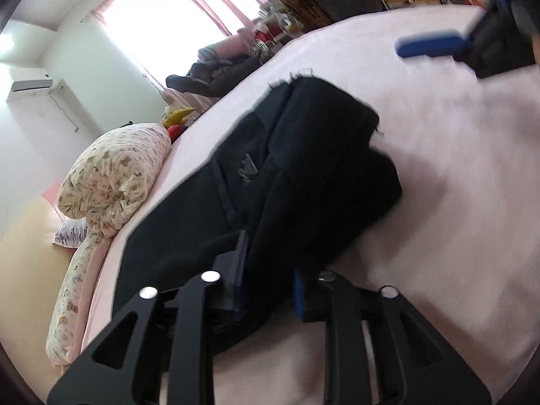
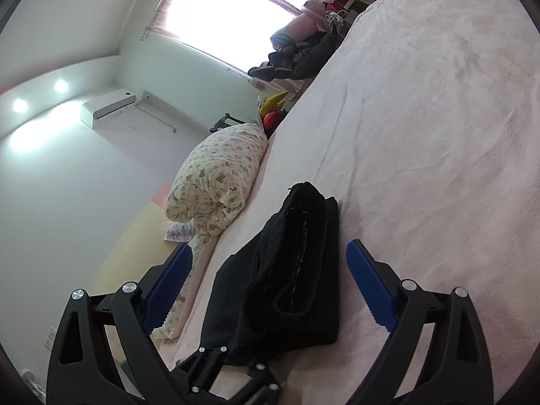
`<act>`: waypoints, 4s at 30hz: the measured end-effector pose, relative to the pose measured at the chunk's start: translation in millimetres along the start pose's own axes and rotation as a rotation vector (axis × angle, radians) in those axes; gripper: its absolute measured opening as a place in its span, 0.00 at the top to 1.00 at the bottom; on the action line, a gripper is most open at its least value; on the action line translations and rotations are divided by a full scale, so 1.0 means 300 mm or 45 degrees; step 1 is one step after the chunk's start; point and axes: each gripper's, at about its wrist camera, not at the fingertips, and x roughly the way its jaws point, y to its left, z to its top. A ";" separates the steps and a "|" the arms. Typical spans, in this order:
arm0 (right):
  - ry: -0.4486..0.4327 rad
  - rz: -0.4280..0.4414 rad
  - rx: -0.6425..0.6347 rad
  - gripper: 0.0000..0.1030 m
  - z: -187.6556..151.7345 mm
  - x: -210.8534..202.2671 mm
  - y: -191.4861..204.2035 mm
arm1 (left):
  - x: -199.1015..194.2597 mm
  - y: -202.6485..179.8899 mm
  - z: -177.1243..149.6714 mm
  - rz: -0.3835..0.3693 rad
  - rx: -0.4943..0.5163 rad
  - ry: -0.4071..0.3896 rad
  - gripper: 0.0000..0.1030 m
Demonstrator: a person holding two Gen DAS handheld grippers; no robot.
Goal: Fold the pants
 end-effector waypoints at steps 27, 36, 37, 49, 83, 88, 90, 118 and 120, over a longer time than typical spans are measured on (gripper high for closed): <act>0.518 -0.185 -0.600 0.10 -0.193 0.318 0.210 | 0.249 0.822 -0.187 -0.367 -1.139 0.264 0.02; 0.420 -0.174 -0.779 0.08 -0.198 0.267 0.313 | 0.288 0.877 -0.271 -0.565 -1.270 0.287 0.03; 0.382 -0.154 -0.794 0.06 -0.179 0.259 0.329 | 0.269 0.909 -0.253 -0.561 -1.263 0.235 0.02; 0.589 -0.455 -0.779 0.01 -0.085 0.493 0.205 | 0.531 0.957 -0.080 -0.553 -1.290 0.334 0.02; 0.740 -0.390 -1.075 0.01 -0.317 0.403 0.297 | 0.248 0.708 -0.374 -0.548 -1.046 0.240 0.02; 0.720 -0.413 -1.114 0.01 -0.330 0.396 0.298 | 0.268 0.700 -0.337 -0.476 -1.015 0.256 0.02; 0.718 -0.394 -1.118 0.01 -0.319 0.385 0.307 | 0.245 0.712 -0.335 -0.493 -1.000 0.245 0.02; 0.676 -0.223 -0.428 0.01 0.127 0.334 0.231 | 0.382 1.093 -0.268 -0.796 -1.391 0.260 0.02; 0.785 -0.252 -0.299 0.01 0.156 0.379 0.167 | 0.376 1.129 -0.315 -0.787 -1.306 0.353 0.02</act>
